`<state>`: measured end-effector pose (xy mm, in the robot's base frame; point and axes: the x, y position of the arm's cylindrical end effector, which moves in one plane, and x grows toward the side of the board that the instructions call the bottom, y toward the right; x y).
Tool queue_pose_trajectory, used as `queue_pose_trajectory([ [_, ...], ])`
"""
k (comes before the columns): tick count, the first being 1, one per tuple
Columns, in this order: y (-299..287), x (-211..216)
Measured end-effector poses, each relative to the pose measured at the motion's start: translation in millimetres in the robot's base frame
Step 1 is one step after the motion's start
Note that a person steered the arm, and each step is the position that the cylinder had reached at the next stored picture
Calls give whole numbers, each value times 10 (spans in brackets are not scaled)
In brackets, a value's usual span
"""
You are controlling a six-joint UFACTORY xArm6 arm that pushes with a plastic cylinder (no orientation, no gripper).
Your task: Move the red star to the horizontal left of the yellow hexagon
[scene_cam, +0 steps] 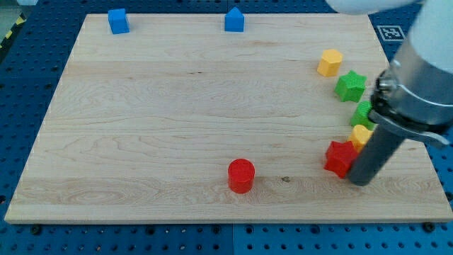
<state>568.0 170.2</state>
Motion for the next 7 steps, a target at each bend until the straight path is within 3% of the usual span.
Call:
queue_pose_trajectory([
  [6,-1355,-1658],
  [7,-1540,-1674],
])
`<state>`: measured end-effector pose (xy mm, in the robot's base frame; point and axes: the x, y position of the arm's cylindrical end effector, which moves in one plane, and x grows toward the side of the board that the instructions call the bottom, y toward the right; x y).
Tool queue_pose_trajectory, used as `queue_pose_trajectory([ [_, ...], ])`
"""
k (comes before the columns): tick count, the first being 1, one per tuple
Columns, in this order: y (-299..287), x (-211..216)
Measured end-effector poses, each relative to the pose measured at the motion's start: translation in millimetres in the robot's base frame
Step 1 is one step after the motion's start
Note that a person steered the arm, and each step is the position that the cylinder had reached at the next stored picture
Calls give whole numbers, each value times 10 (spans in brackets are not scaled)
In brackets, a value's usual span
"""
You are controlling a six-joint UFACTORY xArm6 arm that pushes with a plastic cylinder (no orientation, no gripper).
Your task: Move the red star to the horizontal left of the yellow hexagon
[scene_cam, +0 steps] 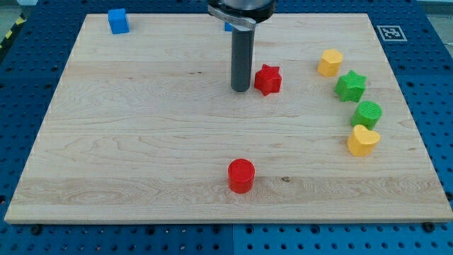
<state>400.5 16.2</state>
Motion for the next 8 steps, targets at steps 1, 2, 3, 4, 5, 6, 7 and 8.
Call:
queue_pose_trajectory([
  [1,22,345],
  [2,650,449],
  [3,1330,433],
  [4,1318,386],
  [5,1057,344],
  [6,835,197],
  [7,697,16],
  [8,396,-103],
])
